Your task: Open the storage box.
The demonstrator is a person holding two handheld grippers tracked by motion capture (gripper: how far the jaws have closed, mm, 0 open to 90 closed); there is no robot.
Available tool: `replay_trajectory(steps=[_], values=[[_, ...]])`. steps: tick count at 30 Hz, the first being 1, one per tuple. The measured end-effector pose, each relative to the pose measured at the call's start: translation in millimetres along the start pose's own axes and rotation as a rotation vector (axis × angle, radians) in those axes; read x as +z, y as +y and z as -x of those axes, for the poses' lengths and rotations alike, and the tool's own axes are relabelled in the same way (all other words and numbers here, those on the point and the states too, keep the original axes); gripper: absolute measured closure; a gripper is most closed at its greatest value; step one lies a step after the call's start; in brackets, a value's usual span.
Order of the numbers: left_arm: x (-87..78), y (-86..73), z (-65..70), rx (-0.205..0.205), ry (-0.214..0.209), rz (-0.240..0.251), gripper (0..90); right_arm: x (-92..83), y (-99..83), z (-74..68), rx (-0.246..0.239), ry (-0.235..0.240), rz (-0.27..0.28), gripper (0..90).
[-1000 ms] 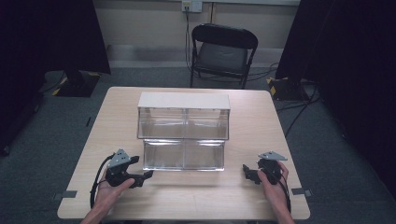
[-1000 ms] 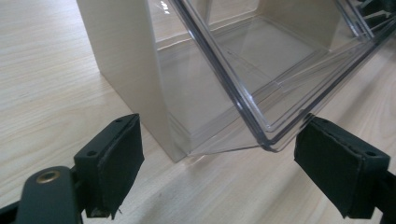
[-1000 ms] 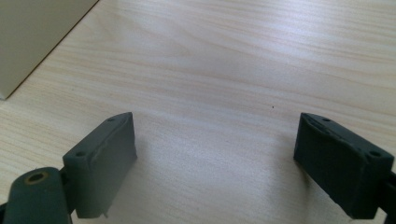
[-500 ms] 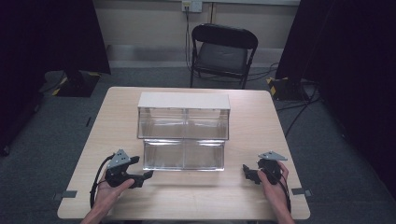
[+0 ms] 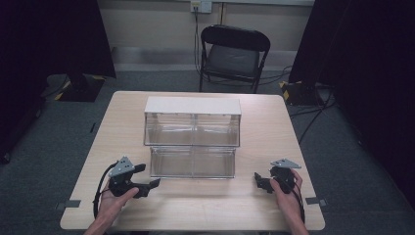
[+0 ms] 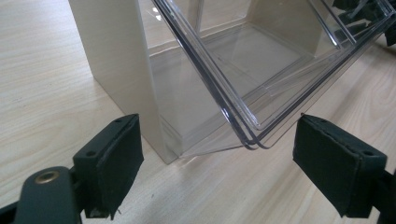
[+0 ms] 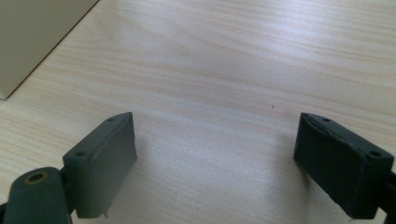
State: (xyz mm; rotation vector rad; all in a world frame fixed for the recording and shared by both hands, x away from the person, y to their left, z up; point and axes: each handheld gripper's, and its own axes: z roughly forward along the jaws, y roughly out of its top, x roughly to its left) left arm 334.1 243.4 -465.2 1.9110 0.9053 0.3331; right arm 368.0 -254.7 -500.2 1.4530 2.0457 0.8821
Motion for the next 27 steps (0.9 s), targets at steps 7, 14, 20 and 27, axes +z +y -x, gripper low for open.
replay_trajectory(steps=[7,14,20,27], values=[[-1.1,1.5,1.4,0.008,-0.006,0.010,15.4,0.0,0.0,0.0,0.000,0.000,0.000,12.1],[-1.4,2.1,1.9,0.006,-0.006,0.010,15.3,0.0,0.0,0.0,0.000,0.000,0.000,12.1],[-2.7,3.9,2.7,0.019,-0.004,0.014,15.1,0.0,0.0,0.0,0.000,0.000,0.000,12.1],[-3.1,5.5,3.6,0.011,-0.003,0.030,15.2,0.0,0.0,0.0,0.000,0.000,0.000,12.1]])
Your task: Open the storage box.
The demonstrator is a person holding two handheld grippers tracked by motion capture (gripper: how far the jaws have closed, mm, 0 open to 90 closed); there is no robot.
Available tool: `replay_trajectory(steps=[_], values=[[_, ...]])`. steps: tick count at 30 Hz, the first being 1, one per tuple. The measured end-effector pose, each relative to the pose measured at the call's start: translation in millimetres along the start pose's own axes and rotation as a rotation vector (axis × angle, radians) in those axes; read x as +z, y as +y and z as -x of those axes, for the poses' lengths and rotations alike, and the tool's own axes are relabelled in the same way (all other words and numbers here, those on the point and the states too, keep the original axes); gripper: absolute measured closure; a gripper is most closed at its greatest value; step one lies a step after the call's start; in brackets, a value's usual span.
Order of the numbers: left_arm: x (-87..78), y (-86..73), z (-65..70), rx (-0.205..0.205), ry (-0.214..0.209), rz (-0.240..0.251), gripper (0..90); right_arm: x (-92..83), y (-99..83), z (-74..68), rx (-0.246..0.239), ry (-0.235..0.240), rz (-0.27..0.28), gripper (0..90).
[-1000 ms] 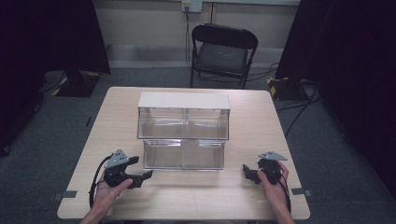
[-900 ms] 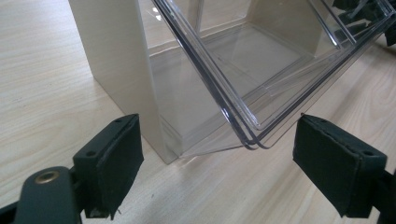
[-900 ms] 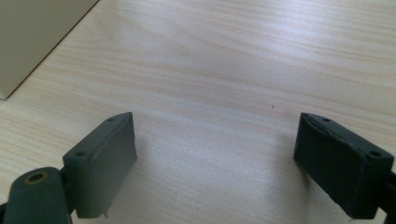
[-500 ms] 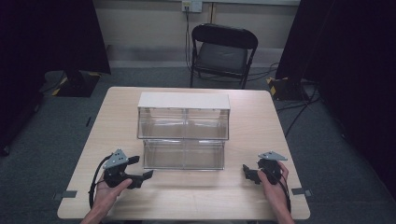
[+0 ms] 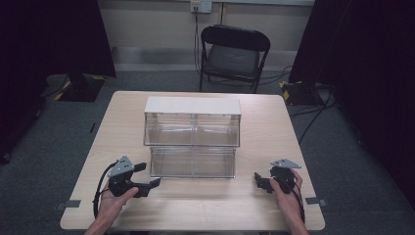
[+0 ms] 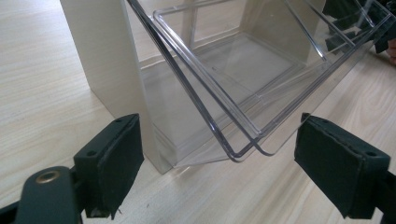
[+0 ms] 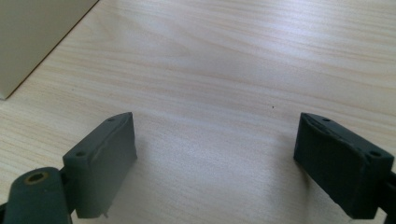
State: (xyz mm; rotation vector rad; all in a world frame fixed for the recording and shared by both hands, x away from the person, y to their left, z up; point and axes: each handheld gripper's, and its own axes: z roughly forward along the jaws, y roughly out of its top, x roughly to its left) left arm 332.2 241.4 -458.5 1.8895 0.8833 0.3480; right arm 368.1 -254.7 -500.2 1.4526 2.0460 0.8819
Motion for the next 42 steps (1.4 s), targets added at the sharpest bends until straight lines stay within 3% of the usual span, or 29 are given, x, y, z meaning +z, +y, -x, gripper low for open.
replay_trajectory(steps=[31,42], values=[[-4.0,11.2,3.8,0.003,-0.004,0.038,15.0,0.0,0.0,0.0,0.000,0.000,0.000,12.1],[-7.1,16.2,4.0,-0.018,-0.015,0.062,15.0,0.0,0.0,0.0,0.001,0.000,0.000,12.1]])
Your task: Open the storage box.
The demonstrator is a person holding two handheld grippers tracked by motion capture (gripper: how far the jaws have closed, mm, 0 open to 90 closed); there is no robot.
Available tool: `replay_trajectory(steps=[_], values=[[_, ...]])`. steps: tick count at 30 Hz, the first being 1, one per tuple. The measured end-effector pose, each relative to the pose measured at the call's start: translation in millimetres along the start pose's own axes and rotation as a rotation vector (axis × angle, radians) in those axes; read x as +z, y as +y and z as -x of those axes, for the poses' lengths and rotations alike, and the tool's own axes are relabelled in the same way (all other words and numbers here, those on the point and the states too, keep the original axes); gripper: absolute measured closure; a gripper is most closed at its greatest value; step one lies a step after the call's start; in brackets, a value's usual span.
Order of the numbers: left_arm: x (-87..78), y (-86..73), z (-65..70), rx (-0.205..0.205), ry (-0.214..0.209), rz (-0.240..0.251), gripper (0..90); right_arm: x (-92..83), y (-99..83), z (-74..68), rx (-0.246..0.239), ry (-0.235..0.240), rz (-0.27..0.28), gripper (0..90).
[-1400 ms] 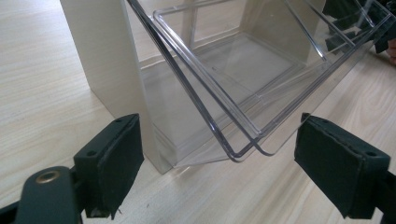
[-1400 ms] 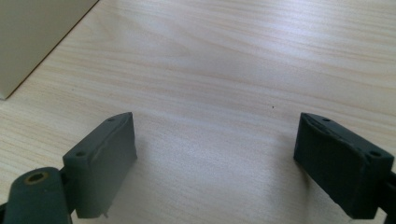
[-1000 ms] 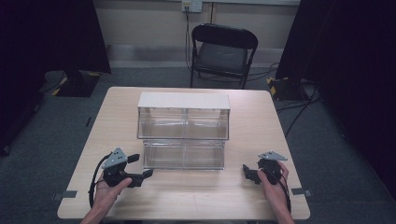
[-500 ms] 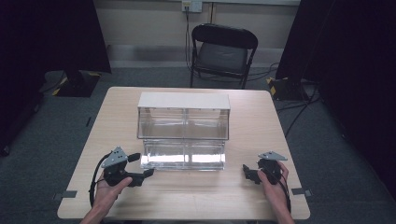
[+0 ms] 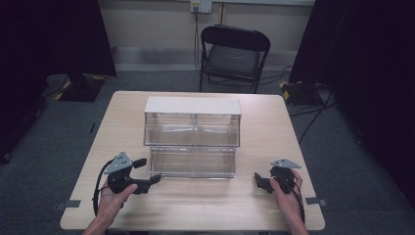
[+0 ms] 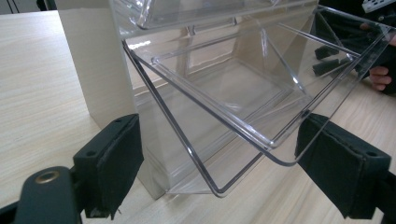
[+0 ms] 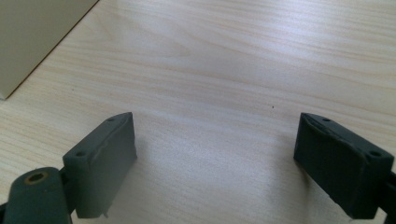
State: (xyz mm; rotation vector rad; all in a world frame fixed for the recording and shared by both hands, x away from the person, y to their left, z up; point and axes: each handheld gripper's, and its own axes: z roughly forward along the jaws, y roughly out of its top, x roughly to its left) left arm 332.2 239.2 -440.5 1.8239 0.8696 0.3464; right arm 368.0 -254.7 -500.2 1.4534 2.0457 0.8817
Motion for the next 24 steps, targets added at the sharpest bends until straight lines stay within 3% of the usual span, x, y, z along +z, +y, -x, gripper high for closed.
replay_trajectory(steps=[24], values=[[-3.2,14.7,-1.7,0.001,0.010,0.041,15.5,0.0,0.0,0.0,0.000,0.000,0.000,12.1]])
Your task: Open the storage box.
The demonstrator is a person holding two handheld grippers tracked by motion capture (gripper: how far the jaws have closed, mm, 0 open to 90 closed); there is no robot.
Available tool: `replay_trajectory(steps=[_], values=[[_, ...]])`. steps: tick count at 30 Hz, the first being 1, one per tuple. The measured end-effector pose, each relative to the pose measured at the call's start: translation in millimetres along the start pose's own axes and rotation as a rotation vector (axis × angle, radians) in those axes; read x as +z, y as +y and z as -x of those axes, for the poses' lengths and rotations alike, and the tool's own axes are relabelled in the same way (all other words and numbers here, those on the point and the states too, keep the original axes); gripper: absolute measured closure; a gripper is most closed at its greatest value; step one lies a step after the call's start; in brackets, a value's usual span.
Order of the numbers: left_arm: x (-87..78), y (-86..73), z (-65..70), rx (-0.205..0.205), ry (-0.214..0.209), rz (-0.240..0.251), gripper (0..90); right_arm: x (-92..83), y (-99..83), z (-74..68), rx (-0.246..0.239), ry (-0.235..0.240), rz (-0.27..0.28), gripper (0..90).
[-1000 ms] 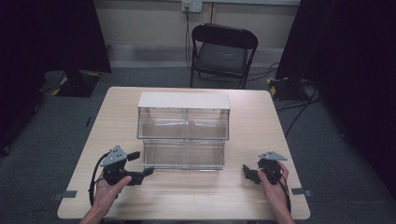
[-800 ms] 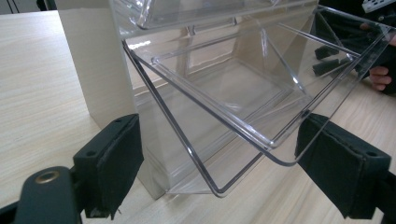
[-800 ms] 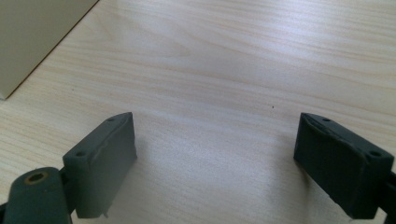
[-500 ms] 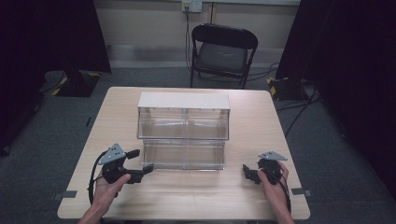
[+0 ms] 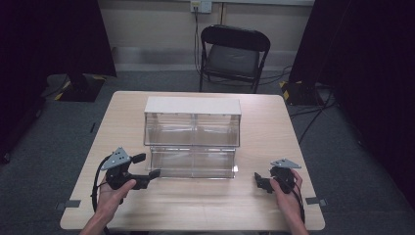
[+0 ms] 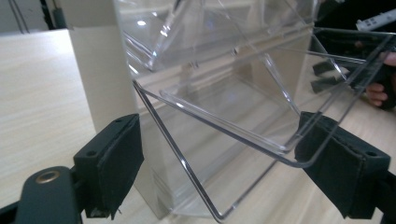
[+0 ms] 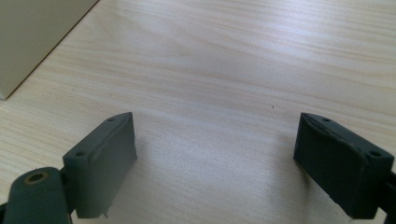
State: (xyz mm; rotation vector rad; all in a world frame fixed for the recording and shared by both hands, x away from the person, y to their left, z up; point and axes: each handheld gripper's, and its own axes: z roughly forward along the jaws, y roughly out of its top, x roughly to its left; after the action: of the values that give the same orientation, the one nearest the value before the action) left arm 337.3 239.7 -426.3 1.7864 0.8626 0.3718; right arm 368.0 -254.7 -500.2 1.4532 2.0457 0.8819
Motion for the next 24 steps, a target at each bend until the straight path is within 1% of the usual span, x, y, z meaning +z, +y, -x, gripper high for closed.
replay_trajectory(steps=[1,5,6,10,13,24], values=[[0.0,0.9,-0.2,0.005,0.005,-0.004,15.4,0.0,0.0,0.1,0.000,0.000,0.000,12.1],[-0.3,2.0,-1.1,0.004,0.009,-0.008,15.4,0.0,0.0,0.0,0.000,0.000,0.000,12.0],[-0.4,2.2,-1.6,0.000,0.005,-0.003,15.4,0.1,0.0,0.0,0.000,0.000,0.000,11.9],[-1.5,3.7,-1.8,0.011,0.014,-0.008,15.5,0.3,0.2,0.0,0.000,0.000,0.000,11.7],[-1.7,4.7,-2.2,0.002,0.011,-0.006,15.4,0.3,0.2,0.0,0.000,0.000,0.000,11.7],[-0.7,4.9,-2.8,0.002,0.009,-0.006,15.3,0.4,0.2,0.0,0.001,-0.002,0.000,11.6]])
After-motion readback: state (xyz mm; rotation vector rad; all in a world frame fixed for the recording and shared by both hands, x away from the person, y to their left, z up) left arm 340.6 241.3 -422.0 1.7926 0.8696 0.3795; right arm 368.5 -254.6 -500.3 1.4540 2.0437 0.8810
